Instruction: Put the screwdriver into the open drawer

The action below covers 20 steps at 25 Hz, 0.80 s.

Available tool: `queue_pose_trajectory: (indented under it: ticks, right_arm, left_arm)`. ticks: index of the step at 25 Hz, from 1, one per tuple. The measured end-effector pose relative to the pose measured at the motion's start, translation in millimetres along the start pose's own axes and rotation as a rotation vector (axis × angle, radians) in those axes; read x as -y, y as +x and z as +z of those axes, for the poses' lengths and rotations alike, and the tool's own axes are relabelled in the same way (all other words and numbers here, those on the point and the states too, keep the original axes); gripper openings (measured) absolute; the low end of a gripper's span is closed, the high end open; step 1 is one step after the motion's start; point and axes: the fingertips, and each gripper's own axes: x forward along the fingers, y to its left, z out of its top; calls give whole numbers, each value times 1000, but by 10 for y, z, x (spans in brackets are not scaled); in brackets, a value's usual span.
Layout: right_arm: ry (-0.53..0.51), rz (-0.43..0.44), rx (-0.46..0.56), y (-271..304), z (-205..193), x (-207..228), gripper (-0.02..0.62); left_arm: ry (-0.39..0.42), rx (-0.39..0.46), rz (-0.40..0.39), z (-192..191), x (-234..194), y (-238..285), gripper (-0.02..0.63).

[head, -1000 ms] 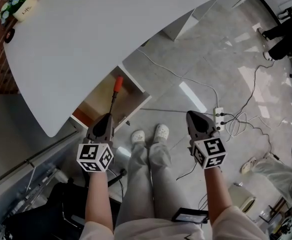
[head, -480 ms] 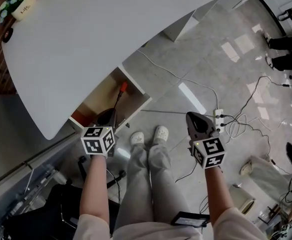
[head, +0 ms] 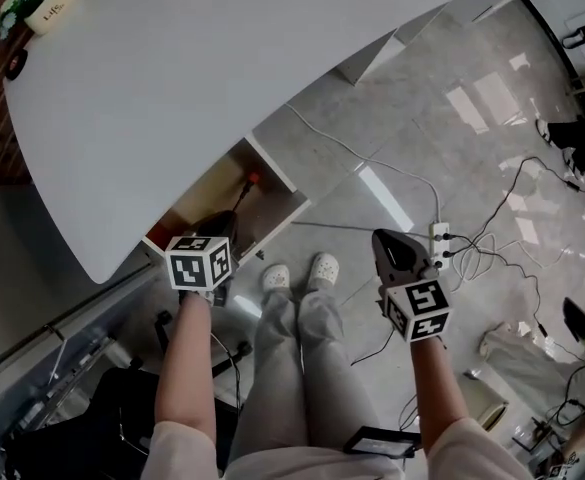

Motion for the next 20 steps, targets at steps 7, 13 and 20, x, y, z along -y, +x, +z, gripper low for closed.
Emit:
queue_pose_trajectory:
  ticks: [7,13,20]
  right_arm:
    - [-11,9,-2,-5,54,-44,20]
    - [-14,-3,3,-126,181,27,20]
    - [-16,-18,43,-345,479,81,20]
  left_arm:
    - [36,-55,-8,-77,74,42,107]
    - [9,-49,-11,-82,157,-48,107]
    - [-30,-1,13,79,251,-295,107]
